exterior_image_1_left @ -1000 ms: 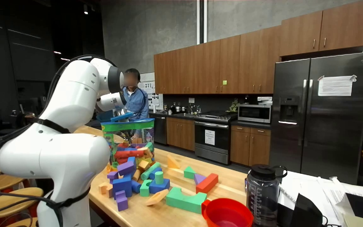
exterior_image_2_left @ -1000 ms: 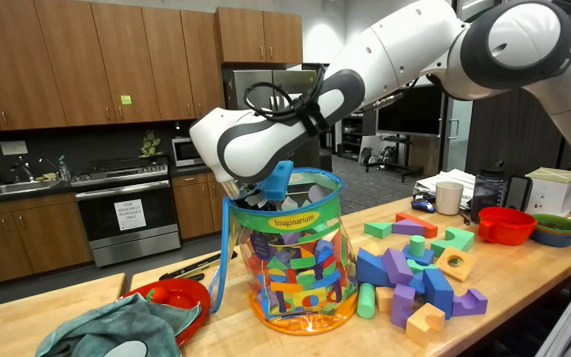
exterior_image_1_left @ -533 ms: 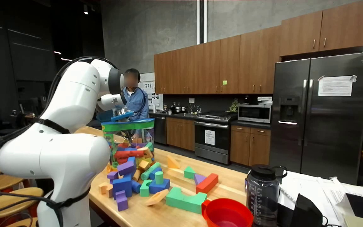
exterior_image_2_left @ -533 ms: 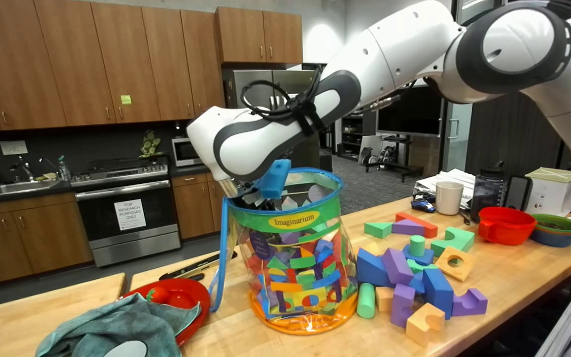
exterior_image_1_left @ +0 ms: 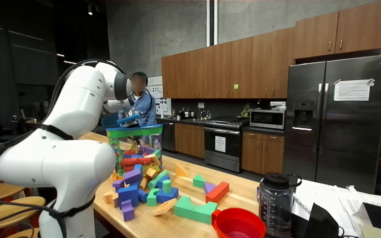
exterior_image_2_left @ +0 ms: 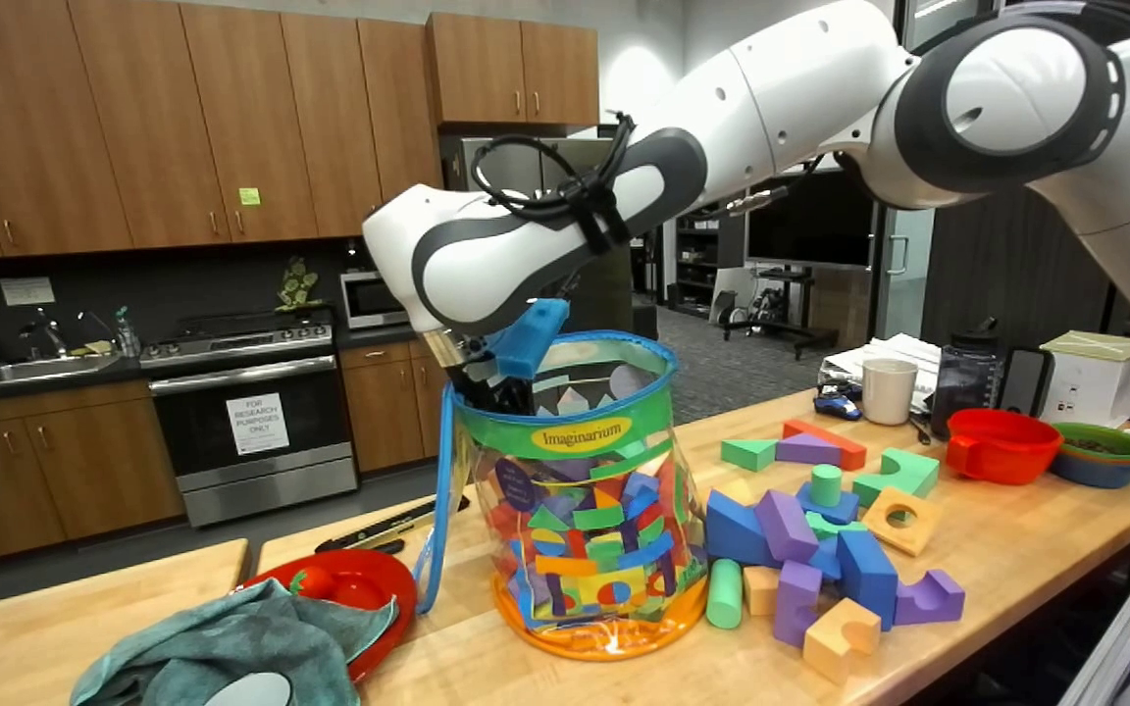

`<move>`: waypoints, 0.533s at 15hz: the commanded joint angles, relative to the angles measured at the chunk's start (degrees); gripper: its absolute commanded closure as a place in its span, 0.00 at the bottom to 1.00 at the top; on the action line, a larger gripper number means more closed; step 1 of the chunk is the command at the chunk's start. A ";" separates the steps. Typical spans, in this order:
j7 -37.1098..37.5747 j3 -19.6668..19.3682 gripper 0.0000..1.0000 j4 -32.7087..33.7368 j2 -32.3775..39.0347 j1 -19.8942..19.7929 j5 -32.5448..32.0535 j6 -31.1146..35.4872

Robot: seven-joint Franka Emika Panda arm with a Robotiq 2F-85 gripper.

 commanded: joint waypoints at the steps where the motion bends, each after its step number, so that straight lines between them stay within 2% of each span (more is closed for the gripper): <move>1: 3.65 -2.12 0.99 3.50 -0.05 0.77 -1.52 0.30; 8: 13.80 -4.62 0.99 5.17 -1.53 0.74 -3.29 0.40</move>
